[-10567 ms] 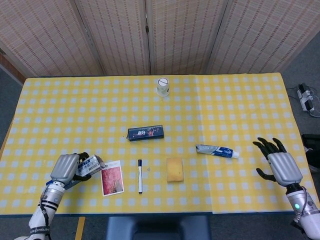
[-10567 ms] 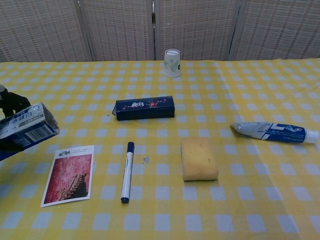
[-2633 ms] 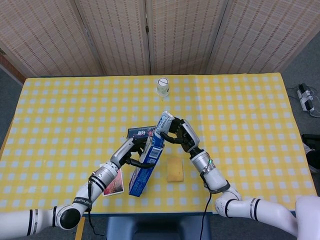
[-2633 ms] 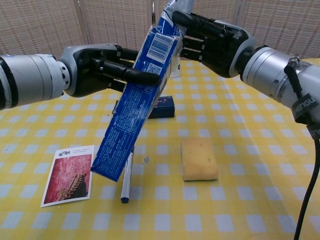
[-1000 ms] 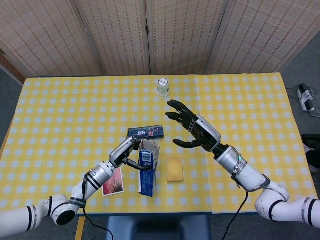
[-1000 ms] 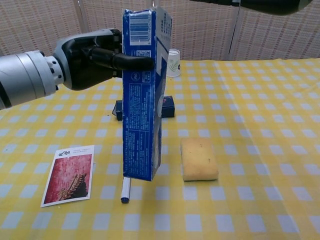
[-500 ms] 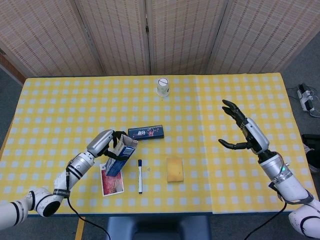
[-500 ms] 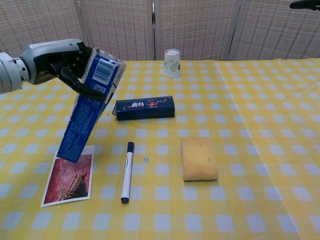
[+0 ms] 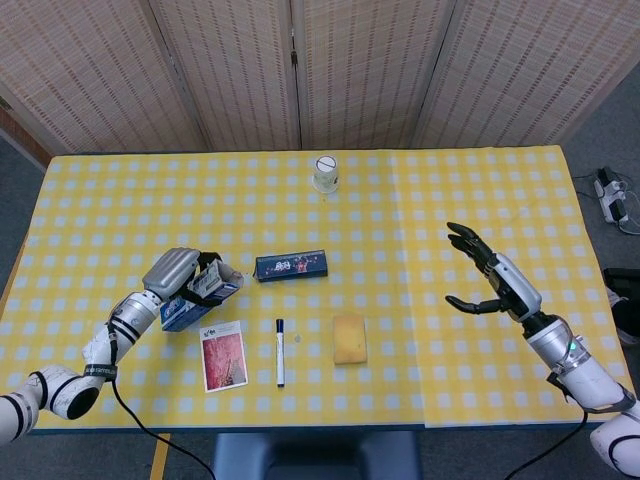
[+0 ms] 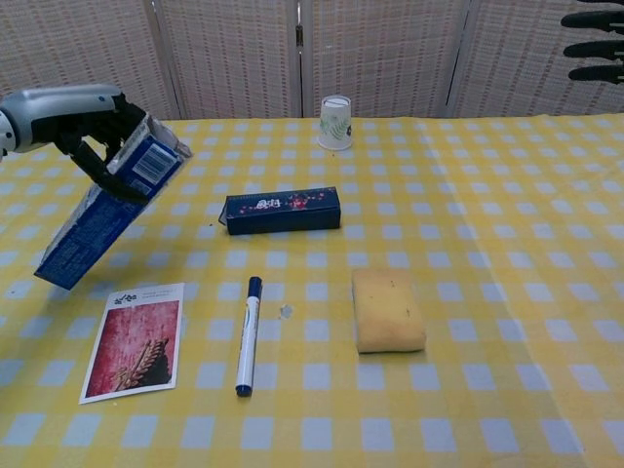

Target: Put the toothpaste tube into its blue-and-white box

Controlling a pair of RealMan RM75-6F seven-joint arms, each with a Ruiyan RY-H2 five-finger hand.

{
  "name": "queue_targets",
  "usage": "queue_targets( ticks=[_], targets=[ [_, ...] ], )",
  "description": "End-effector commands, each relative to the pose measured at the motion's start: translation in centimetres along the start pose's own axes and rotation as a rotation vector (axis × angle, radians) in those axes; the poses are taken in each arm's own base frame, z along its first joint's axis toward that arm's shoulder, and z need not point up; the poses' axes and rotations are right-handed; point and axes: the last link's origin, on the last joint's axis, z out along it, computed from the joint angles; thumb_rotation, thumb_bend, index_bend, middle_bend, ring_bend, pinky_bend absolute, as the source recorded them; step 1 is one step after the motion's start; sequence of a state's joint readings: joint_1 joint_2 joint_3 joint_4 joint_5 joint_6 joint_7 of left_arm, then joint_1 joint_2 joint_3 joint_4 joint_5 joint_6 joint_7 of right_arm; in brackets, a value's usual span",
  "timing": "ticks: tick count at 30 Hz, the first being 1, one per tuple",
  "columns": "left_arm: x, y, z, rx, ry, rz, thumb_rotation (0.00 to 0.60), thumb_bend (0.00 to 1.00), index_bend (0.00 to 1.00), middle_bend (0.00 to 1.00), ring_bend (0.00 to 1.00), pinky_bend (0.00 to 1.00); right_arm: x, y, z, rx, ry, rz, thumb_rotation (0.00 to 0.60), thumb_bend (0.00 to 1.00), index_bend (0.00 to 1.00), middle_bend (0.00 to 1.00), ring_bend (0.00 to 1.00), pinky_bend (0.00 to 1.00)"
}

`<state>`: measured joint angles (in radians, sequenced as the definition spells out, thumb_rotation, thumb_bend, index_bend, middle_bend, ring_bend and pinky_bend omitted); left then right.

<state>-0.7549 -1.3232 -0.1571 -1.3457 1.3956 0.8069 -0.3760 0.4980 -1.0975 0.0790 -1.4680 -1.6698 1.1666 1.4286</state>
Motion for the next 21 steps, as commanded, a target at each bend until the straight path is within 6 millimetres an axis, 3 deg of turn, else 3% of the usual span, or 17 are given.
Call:
queue_targets(
  ticks=[1,8,10,16,18,21],
  targets=[
    [-1.5,-1.5,1.0,0.021,-0.052,0.145,0.600,0.15,0.61,0.68,0.58,0.69,0.1,0.6,0.1,-0.010,0.004,0.008,0.600,0.28,0.00,0.00,0.03,0.03],
    [-2.9,-2.9,1.6,0.015,-0.004,0.216,0.600,0.15,0.60,0.68,0.57,0.69,0.7,1.8,0.0,-0.031,0.009,0.024,0.600,0.28,0.00,0.00,0.03,0.03],
    [-3.6,-3.1,1.7,0.021,-0.005,0.203,0.600,0.15,0.55,0.64,0.51,0.65,0.6,1.9,0.0,-0.032,0.003,0.023,0.600,0.28,0.00,0.00,0.03,0.03],
    [-4.9,-3.1,1.6,0.037,-0.044,0.163,0.600,0.14,0.23,0.17,0.09,0.26,0.3,1.9,-0.1,-0.032,-0.004,0.016,0.600,0.28,0.00,0.00,0.02,0.03],
    [-4.9,-2.8,1.4,0.035,-0.039,0.147,0.600,0.13,0.13,0.08,0.02,0.18,0.3,1.9,-0.2,-0.035,-0.002,0.008,0.600,0.28,0.00,0.00,0.02,0.03],
    [-4.9,-2.3,1.3,0.023,-0.017,0.125,0.600,0.13,0.04,0.02,0.00,0.11,0.3,2.0,-0.3,-0.038,0.004,-0.027,0.600,0.28,0.00,0.00,0.02,0.03]
  ],
)
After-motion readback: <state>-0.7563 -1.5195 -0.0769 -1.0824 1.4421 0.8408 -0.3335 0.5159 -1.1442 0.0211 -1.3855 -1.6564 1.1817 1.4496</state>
